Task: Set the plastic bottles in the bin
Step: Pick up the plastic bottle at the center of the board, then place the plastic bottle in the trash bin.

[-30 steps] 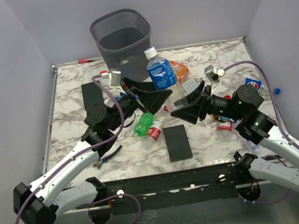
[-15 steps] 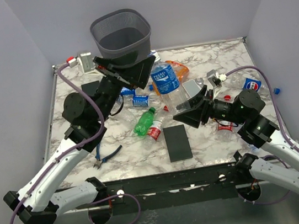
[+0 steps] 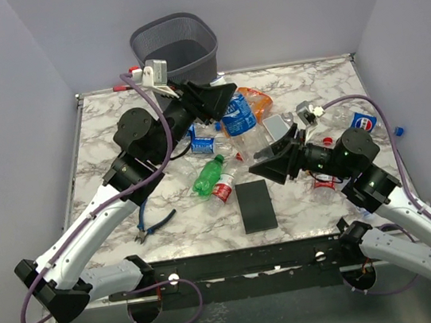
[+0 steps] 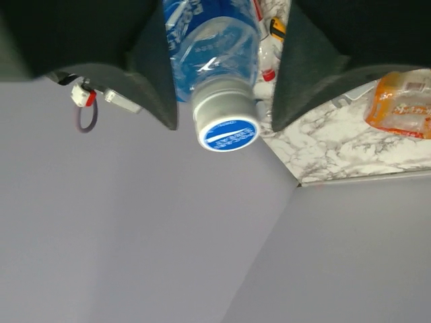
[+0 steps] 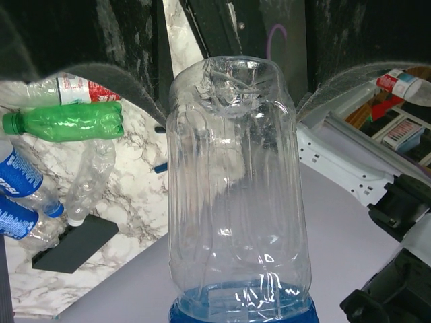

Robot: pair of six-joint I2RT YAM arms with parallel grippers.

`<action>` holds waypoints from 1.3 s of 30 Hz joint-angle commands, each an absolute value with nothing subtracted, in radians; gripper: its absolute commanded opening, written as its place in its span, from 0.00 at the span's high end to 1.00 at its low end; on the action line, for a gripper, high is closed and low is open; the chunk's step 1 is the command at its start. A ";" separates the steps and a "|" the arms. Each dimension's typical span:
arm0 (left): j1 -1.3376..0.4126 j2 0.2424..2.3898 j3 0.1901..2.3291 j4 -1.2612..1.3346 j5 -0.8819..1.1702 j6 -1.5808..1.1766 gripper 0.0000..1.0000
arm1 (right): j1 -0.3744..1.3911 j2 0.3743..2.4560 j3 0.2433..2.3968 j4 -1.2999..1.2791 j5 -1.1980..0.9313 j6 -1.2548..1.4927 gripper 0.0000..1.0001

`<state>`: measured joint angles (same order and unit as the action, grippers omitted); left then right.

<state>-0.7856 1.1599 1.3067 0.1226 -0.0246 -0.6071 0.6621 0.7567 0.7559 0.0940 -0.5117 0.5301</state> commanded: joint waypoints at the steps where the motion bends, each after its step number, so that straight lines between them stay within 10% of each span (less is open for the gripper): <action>1: -0.785 1.164 1.337 0.111 -0.001 -0.599 0.54 | 0.669 0.752 0.761 0.102 -0.512 0.512 0.71; 4: -0.785 1.163 1.329 0.138 0.029 -0.590 0.72 | 0.668 0.752 0.766 0.081 -0.517 0.512 0.63; 10: -0.785 1.162 1.319 0.185 0.032 -0.564 1.00 | 0.669 0.751 0.825 -0.036 -0.534 0.516 0.01; 26: -0.720 1.385 1.547 0.747 -0.579 0.205 1.00 | 0.668 0.413 0.803 -0.355 -0.127 0.513 0.00; 39: -0.457 1.795 1.779 0.969 -0.466 0.346 1.00 | 0.669 0.373 0.724 -0.452 -0.038 0.528 0.00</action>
